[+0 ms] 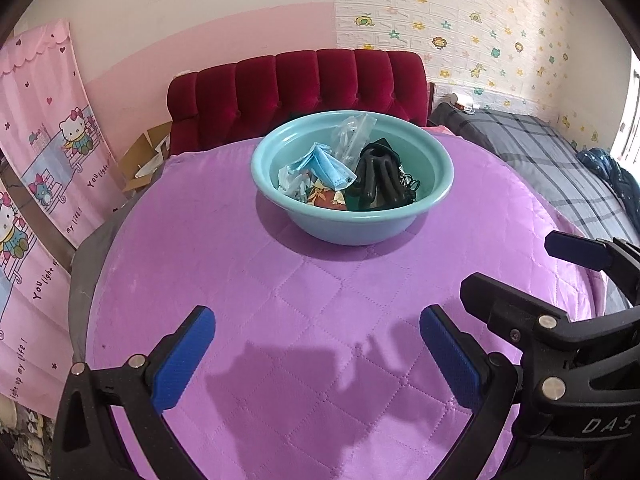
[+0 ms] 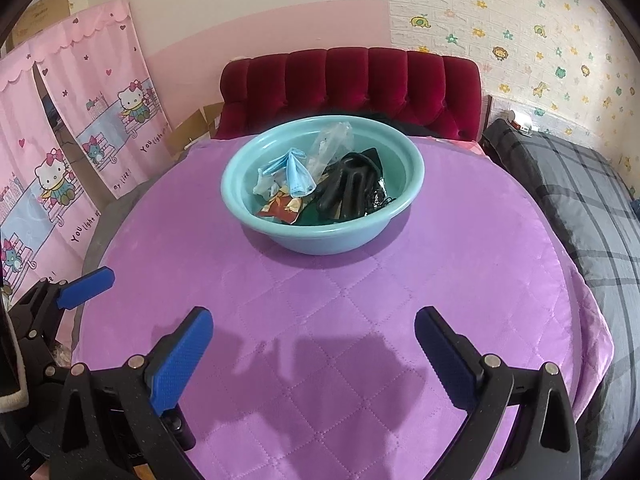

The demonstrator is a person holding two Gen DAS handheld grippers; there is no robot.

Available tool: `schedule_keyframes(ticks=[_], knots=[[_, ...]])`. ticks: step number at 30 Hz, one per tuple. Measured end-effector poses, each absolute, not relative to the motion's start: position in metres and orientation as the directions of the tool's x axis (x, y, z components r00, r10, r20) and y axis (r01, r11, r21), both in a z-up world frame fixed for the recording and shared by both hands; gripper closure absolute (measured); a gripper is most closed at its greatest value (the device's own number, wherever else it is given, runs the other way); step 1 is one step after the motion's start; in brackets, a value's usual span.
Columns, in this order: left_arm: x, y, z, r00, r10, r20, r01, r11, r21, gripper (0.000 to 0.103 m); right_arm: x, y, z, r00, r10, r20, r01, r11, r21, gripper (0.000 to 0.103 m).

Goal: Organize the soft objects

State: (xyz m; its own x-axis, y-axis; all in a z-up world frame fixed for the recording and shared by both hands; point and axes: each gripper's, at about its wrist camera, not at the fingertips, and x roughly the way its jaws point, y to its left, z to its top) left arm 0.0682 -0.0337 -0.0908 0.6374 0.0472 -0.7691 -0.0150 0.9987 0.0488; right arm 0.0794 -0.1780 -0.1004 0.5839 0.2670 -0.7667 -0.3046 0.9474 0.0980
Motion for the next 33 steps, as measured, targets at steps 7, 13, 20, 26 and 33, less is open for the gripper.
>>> schedule_keyframes(ticks=[7, 13, 20, 26, 33], knots=[[0.0683, -0.0338, -0.0900, 0.644, 0.053, -0.763, -0.018, 0.998, 0.054, 0.000, 0.0801, -0.1779, -0.0997, 0.589, 0.264, -0.763, -0.306, 0.948, 0.092, 0.000], [0.0674, -0.0346, -0.0893, 0.644, 0.054, -0.763, -0.019, 0.998, 0.055, 0.000, 0.0800, -0.1786, -0.0996, 0.590, 0.266, -0.762, -0.307, 0.947, 0.093, 0.000], [0.0677, -0.0352, -0.0895, 0.646, 0.056, -0.761, -0.019, 0.998, 0.057, 0.000, 0.0797, -0.1794, -0.1000, 0.589, 0.268, -0.762, -0.304, 0.948, 0.097, 0.000], [0.0669, -0.0347, -0.0899, 0.645, 0.059, -0.762, -0.022, 0.998, 0.059, 0.000, 0.0791, -0.1784, -0.1001, 0.591, 0.268, -0.761, -0.303, 0.948, 0.098, 0.000], [0.0675, -0.0344, -0.0884, 0.648, 0.061, -0.759, -0.022, 0.998, 0.061, 0.000, 0.0779, -0.1790, -0.0990, 0.593, 0.271, -0.758, -0.305, 0.947, 0.099, 0.000]])
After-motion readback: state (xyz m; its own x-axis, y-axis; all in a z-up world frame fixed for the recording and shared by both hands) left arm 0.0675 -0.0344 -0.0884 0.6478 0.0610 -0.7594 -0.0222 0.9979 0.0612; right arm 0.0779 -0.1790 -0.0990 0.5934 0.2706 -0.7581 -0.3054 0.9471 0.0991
